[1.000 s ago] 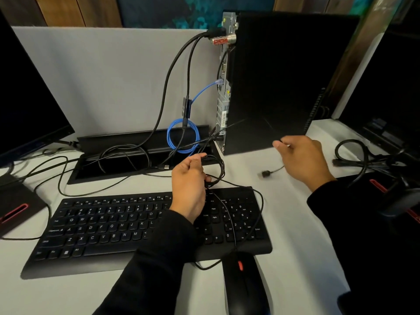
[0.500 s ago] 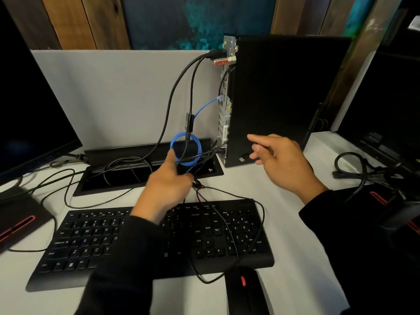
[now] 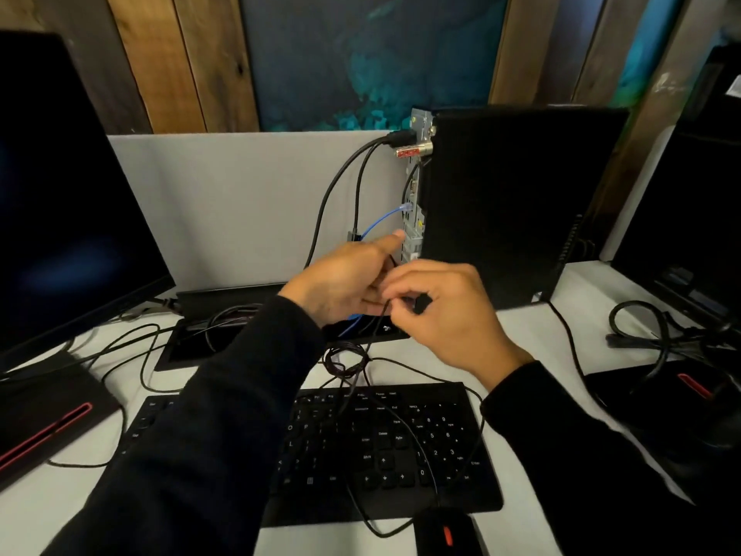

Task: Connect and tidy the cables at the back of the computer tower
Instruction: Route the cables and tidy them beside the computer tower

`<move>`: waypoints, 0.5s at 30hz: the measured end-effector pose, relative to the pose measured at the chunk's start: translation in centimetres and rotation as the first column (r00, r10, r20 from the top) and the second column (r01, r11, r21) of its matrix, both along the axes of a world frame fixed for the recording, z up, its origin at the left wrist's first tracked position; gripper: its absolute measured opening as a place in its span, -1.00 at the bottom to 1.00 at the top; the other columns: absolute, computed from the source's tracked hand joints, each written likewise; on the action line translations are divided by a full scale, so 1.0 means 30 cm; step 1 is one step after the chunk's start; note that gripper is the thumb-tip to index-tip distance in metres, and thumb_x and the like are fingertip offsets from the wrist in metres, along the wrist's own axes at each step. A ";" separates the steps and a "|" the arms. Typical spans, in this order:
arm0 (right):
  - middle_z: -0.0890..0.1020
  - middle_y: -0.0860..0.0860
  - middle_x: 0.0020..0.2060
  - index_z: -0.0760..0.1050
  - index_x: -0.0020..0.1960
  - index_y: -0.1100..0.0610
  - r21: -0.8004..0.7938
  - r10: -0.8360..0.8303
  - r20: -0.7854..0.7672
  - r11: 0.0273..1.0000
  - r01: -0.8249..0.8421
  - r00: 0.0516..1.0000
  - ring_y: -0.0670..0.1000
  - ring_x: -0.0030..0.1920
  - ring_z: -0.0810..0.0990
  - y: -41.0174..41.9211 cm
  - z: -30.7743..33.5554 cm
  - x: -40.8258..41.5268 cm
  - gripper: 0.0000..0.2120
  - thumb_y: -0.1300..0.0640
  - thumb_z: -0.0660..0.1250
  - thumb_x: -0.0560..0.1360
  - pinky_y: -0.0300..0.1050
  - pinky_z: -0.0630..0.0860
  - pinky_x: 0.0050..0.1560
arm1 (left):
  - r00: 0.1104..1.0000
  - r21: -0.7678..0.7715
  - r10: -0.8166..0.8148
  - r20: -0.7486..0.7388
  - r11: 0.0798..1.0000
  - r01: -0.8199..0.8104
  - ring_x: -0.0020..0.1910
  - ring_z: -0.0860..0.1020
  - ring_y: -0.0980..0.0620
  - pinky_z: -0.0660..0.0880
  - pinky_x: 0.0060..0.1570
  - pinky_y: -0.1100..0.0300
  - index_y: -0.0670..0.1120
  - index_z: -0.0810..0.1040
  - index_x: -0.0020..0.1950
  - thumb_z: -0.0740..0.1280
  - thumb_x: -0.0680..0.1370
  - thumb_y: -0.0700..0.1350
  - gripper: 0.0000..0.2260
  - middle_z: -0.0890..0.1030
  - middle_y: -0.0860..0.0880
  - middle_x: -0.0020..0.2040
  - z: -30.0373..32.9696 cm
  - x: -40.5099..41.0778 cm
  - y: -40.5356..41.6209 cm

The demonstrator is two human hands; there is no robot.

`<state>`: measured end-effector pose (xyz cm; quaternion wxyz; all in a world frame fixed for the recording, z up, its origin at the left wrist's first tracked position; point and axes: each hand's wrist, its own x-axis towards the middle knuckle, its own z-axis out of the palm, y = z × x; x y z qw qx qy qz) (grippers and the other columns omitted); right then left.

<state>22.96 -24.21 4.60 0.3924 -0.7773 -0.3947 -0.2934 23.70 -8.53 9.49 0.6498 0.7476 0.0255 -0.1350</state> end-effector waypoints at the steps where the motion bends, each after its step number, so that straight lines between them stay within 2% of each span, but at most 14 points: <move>1: 0.74 0.03 -0.11 0.73 -0.11 0.25 -0.021 0.002 0.020 1.000 -0.001 1.000 -0.08 -0.10 0.70 0.011 -0.008 0.002 -0.83 0.45 0.45 0.38 -0.21 0.63 0.01 | 0.998 -0.150 0.025 -0.053 0.988 -0.033 -0.21 0.64 -0.03 0.60 -0.08 0.08 -0.16 0.60 -0.05 0.21 0.70 0.06 -0.66 0.65 -0.08 -0.25 0.008 0.018 -0.019; 2: 0.75 0.02 -0.11 0.73 -0.11 0.25 -0.024 -0.007 0.033 1.000 0.008 0.999 -0.08 -0.09 0.69 0.017 -0.015 0.009 -0.83 0.44 0.44 0.38 -0.20 0.62 0.03 | 0.994 -0.284 0.080 -0.073 0.954 -0.098 -0.24 0.62 -0.02 0.61 -0.15 0.10 -0.19 0.58 0.00 0.22 0.71 -0.07 -0.75 0.63 -0.10 -0.26 0.014 0.037 -0.035; 3: 0.75 0.02 -0.10 0.73 -0.10 0.25 -0.017 -0.022 0.033 1.000 0.022 0.999 -0.09 -0.07 0.69 0.019 -0.019 0.016 -0.83 0.44 0.44 0.39 -0.19 0.61 0.06 | 0.987 -0.355 0.141 -0.071 0.922 -0.158 -0.28 0.58 -0.01 0.62 -0.20 0.12 -0.21 0.55 0.03 0.21 0.71 -0.16 -0.82 0.60 -0.10 -0.28 0.017 0.055 -0.048; 6: 0.74 0.01 -0.04 0.74 -0.01 0.24 0.010 -0.024 0.001 1.000 0.024 1.000 -0.10 -0.01 0.69 0.012 -0.006 0.037 -0.82 0.40 0.44 0.44 -0.20 0.61 0.12 | 0.972 -0.315 0.234 0.031 0.925 -0.212 -0.37 0.48 0.04 0.57 -0.24 0.17 -0.22 0.55 0.02 0.17 0.73 -0.17 -0.78 0.46 -0.06 -0.34 0.020 0.104 -0.070; 8: 0.73 0.02 0.01 0.72 0.07 0.23 0.035 -0.019 -0.004 0.999 0.019 1.000 -0.11 0.01 0.68 0.007 0.011 0.051 -0.80 0.37 0.44 0.48 -0.20 0.62 0.09 | 0.966 -0.223 0.228 0.120 0.955 -0.197 -0.40 0.47 0.05 0.51 -0.34 0.20 -0.20 0.55 0.08 0.14 0.74 -0.12 -0.76 0.45 -0.04 -0.33 0.028 0.126 -0.066; 11: 0.64 0.02 0.10 0.70 0.13 0.21 0.085 -0.071 -0.004 0.994 0.071 0.997 -0.08 0.01 0.65 -0.024 0.058 0.091 -0.78 0.33 0.44 0.51 -0.21 0.62 0.01 | 0.978 -0.090 0.140 0.155 0.988 -0.127 -0.44 0.40 0.06 0.41 -0.41 0.18 -0.11 0.49 0.16 0.11 0.73 -0.18 -0.83 0.42 -0.05 -0.31 0.043 0.164 -0.037; 13: 0.59 0.02 0.11 0.68 0.17 0.17 0.083 -0.169 0.031 0.983 0.166 0.985 -0.10 0.06 0.60 -0.050 0.112 0.136 -0.77 0.29 0.45 0.52 -0.19 0.59 0.06 | 0.964 0.128 0.095 0.248 0.983 -0.130 -0.42 0.36 0.05 0.33 -0.38 0.17 -0.09 0.50 0.23 0.10 0.70 -0.25 -0.77 0.41 -0.07 -0.28 0.045 0.195 -0.016; 15: 0.55 0.05 0.14 0.66 0.22 0.13 0.100 -0.285 0.056 0.955 0.279 0.957 -0.04 0.14 0.56 -0.068 0.181 0.188 -0.73 0.21 0.45 0.52 -0.13 0.56 0.13 | 0.914 0.373 0.035 0.404 0.906 -0.200 -0.42 0.38 0.07 0.31 -0.44 0.28 -0.15 0.60 0.24 0.12 0.68 -0.27 -0.72 0.46 -0.02 -0.30 0.044 0.232 0.004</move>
